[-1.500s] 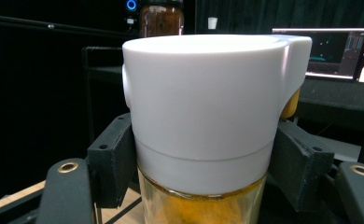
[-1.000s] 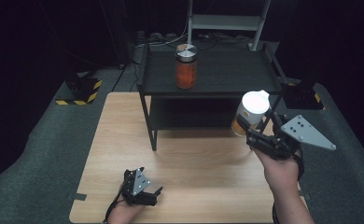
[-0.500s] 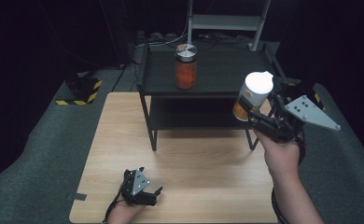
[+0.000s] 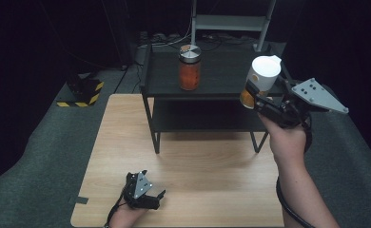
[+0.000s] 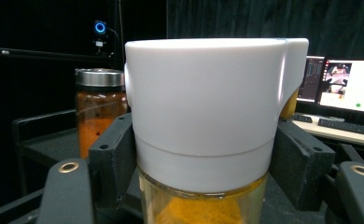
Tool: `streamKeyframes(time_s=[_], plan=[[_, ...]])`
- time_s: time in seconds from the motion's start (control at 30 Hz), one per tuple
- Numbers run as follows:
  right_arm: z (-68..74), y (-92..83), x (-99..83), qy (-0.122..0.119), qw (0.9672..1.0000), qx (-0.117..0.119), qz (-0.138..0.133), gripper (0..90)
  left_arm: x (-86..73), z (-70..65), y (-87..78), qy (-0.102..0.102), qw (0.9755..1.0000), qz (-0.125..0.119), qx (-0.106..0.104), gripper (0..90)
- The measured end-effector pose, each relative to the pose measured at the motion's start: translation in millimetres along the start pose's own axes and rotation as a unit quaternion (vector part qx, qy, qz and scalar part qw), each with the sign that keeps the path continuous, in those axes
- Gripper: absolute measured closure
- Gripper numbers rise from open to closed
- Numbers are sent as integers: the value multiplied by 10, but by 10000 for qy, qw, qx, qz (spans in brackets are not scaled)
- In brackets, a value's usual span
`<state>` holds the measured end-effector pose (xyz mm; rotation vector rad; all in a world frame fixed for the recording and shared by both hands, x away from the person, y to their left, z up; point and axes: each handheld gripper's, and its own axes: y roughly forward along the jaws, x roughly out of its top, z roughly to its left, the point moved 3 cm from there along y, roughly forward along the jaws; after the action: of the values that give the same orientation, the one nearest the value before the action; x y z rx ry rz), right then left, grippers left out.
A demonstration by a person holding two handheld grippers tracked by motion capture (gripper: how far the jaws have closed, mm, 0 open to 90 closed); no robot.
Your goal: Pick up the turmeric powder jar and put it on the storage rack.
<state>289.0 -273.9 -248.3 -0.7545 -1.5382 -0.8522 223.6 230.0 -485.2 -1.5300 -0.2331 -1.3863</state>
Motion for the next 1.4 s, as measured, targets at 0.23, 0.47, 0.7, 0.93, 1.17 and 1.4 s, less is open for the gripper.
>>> streamKeyframes(time_s=[0.23, 0.47, 0.7, 0.93, 1.17, 1.4], plan=[[-18, 193, 38, 28, 10000, -45, 6, 304, -9, 12, -3, -43, 10000, -29, -20, 11], [-4, 353, 52, -2, 10000, -95, 32, 304, -15, 25, -8, -97, 9999, -45, -46, 11], [-18, 499, 66, 8, 9998, -181, 79, 304, -17, 33, -10, -95, 9999, -49, -63, 11], [-23, 642, 68, 62, 9996, -232, 175, 304, -18, 35, -11, -97, 9999, -54, -70, 11], [-32, 742, 41, 143, 9994, -251, 181, 303, -24, 42, -15, -103, 9999, -75, -83, 11], [-18, 823, 42, 155, 9992, -271, 246, 303, -27, 46, -16, -109, 9999, -85, -95, 11]])
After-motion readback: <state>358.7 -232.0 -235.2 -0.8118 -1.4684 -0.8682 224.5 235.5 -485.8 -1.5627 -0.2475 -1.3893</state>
